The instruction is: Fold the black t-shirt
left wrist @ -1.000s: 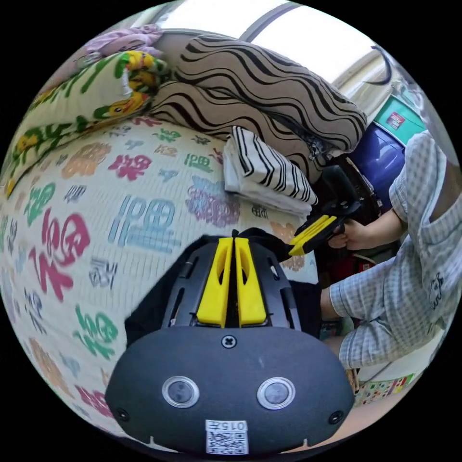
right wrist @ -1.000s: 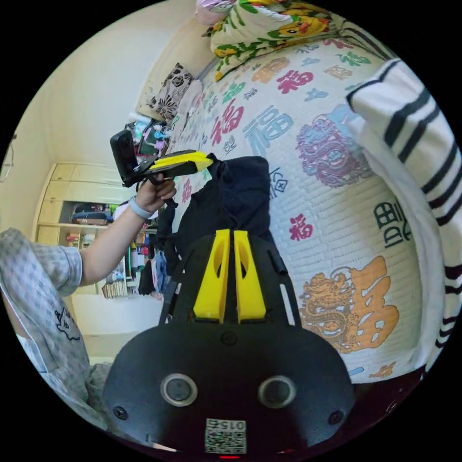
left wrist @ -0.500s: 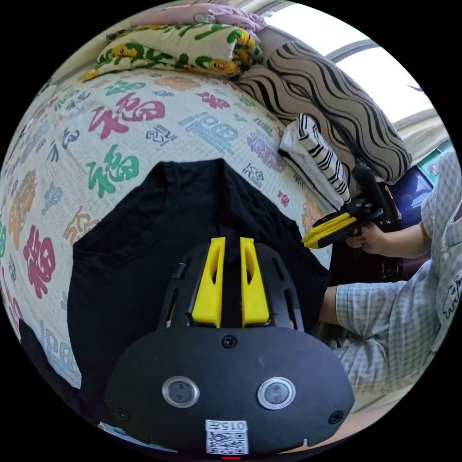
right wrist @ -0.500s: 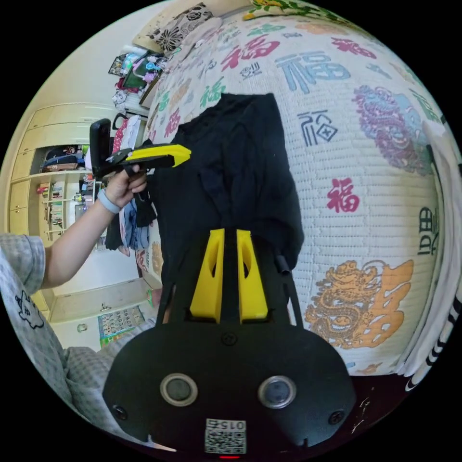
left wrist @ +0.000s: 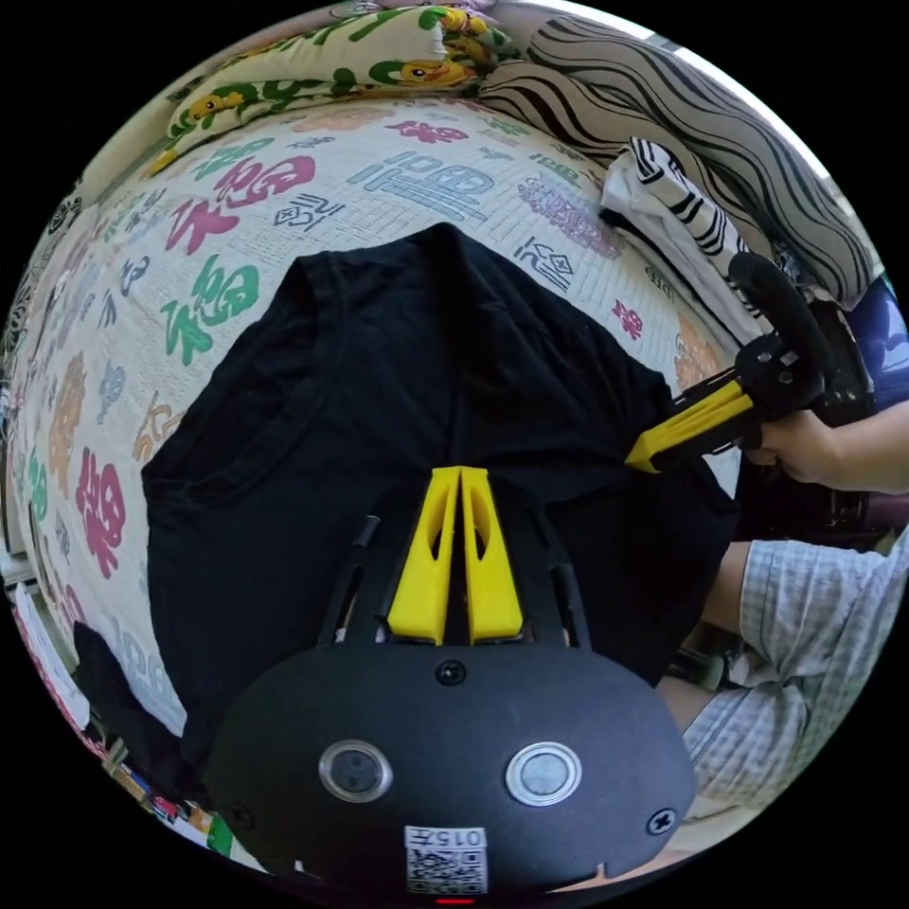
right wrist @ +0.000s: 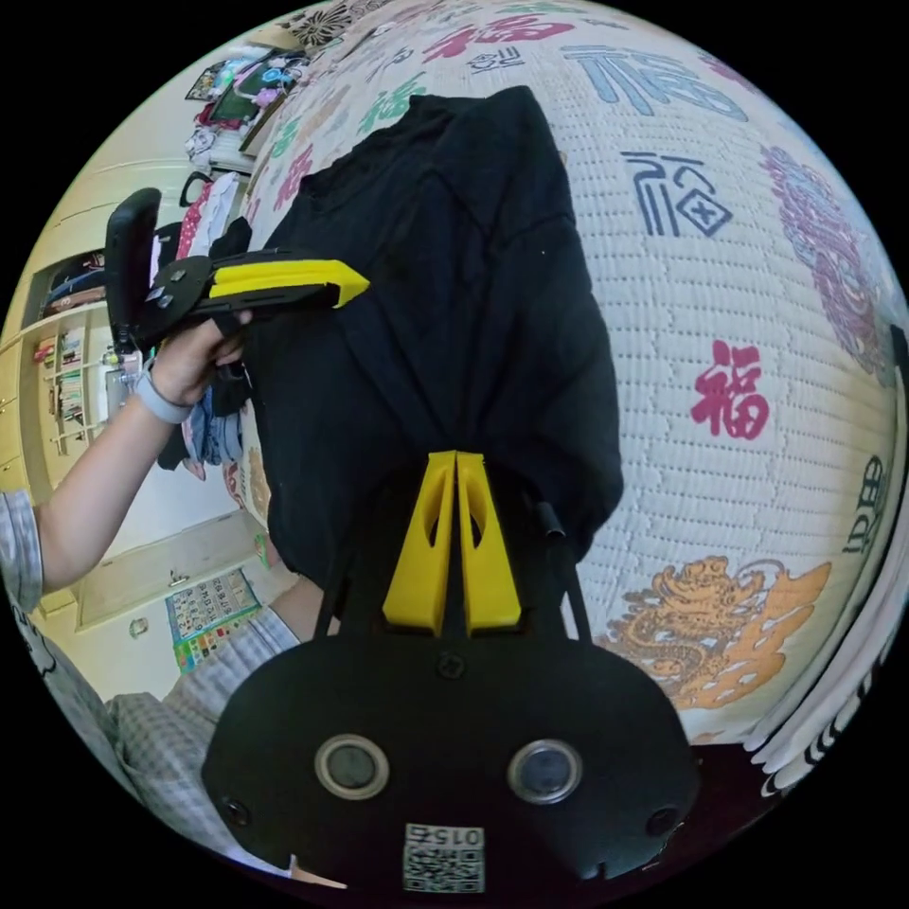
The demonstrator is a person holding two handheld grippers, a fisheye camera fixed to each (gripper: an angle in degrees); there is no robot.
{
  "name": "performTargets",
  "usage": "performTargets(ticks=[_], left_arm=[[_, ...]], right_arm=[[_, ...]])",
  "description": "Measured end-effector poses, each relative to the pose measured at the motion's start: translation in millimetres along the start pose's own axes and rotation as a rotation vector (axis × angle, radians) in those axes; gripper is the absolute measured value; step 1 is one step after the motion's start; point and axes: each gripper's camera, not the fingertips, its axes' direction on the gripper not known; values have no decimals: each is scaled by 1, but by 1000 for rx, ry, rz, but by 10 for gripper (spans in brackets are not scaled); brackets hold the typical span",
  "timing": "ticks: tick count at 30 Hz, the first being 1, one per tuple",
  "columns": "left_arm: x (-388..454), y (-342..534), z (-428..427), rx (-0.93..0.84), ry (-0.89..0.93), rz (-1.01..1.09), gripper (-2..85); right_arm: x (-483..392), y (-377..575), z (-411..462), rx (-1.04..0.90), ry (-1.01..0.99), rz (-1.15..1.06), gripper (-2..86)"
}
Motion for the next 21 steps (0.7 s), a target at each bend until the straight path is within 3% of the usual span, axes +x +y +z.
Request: performTargets(ticks=[3,6,10,12,14,21], left_arm=[[-10,34,-20,77,50,-80,-6],[-14,67,-40,233,240,-117,-3],[-12,111,-33,108,186,-162,0],[-19,142,-40,119,175,-213,6],[-32,183,-60,191,190,-331,20],[-95,413,-129,529,178,-1110,49]], right_arm=[[-23,-21,6,27,44,-24,-6],[-49,-48,12,98,51,-45,-6],[-63,-96,69,-125,57,60,-6],[-73,-113,72,-131,47,88,-5],[-98,-129,66,-74,93,23,-2],[-247,-242,94,-32,39,-285,39]])
